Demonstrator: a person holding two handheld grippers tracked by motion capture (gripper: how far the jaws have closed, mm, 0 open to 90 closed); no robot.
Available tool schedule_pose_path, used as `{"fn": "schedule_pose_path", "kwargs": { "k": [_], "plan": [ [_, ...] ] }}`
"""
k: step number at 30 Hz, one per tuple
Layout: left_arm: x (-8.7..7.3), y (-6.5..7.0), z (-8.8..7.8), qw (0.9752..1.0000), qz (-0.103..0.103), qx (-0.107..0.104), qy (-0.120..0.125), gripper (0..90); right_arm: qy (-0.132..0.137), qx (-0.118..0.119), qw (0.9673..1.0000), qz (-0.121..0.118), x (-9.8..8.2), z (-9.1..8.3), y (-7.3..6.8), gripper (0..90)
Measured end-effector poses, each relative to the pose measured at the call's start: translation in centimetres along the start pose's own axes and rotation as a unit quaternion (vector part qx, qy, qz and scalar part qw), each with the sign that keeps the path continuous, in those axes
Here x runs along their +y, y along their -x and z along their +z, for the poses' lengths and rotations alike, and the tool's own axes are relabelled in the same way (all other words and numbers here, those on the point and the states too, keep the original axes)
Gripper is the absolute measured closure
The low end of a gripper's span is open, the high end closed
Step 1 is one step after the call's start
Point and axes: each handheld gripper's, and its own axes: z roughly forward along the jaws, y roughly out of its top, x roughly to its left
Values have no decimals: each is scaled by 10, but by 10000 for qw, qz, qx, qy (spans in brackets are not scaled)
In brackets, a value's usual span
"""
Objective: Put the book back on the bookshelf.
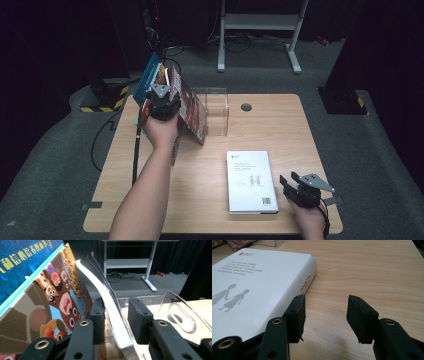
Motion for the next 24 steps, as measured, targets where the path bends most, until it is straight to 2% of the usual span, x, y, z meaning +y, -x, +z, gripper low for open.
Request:
{"fn": "schedule_pose_path", "kwargs": {
  "k": [10, 17, 20, 24],
  "plan": [
    [0, -2, -1, 9999, -20, 122, -45, 634, -25, -6, 10000, -7, -1, 0, -2, 495],
    [1, 0, -2, 9998, 22, 174, 34, 605, -20, 0, 10000, -36, -1, 0, -2, 495],
    [1, 1, -3, 9997, 111, 219, 59, 587, -15, -1, 10000, -53, 0, 1, -2, 495],
    [3, 3, -5, 9996, 77, 254, 129, 581, -23, 3, 10000, -37, 0, 0, -3, 495]
  ]
}}
